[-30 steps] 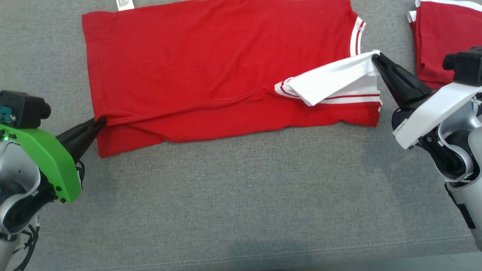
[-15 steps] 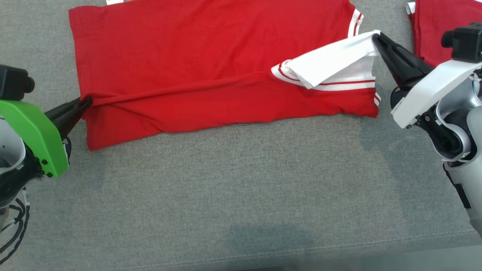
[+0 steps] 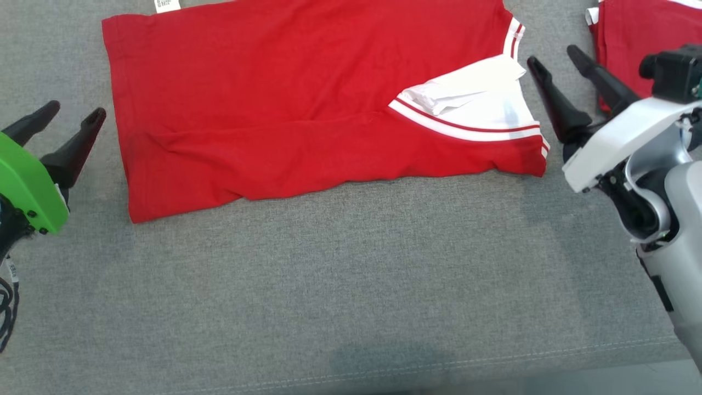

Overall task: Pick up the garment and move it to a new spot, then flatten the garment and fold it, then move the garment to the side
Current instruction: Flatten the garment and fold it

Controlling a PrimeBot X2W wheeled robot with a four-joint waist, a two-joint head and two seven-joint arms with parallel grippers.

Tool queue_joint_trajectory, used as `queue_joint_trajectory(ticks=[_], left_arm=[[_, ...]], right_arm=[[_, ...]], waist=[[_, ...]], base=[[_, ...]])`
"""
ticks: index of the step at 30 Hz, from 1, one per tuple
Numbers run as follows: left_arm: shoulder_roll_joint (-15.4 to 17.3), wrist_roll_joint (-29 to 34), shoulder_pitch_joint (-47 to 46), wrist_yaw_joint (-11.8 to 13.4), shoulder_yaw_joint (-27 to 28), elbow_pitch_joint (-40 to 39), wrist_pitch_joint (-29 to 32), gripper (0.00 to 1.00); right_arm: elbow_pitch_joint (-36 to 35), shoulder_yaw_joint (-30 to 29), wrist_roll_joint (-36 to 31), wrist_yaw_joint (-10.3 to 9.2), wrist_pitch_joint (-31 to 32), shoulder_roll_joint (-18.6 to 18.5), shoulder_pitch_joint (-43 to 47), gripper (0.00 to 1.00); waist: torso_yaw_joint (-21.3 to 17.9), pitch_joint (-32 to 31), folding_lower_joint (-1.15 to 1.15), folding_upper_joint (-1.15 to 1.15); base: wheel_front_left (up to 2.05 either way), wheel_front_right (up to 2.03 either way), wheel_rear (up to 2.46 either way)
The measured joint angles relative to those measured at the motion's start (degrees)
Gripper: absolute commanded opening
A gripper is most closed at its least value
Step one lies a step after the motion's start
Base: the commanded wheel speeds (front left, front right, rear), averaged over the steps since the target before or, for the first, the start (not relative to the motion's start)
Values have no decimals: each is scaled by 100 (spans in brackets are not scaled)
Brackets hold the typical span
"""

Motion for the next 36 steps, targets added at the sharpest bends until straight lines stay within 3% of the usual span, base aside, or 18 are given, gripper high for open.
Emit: queue_joint_trajectory(ticks=[8, 22, 36], left_arm=[[-559, -553, 695, 172, 231, 24, -464, 100], [-1176, -647, 1195, 238, 121, 43, -1009, 100], [-1157, -503, 1347, 323, -35, 407, -1049, 100]], right_arm=[[99, -16, -47, -116, -190, -29, 840, 100], [304, 18, 30, -234, -413, 131, 1294, 100], [504, 59, 23, -304, -459, 119, 1388, 100]], waist=[[2, -118, 0, 0], [142, -101, 0, 0], [188, -109, 0, 0]], base=[[0, 0, 0], [0, 0, 0], [0, 0, 0]])
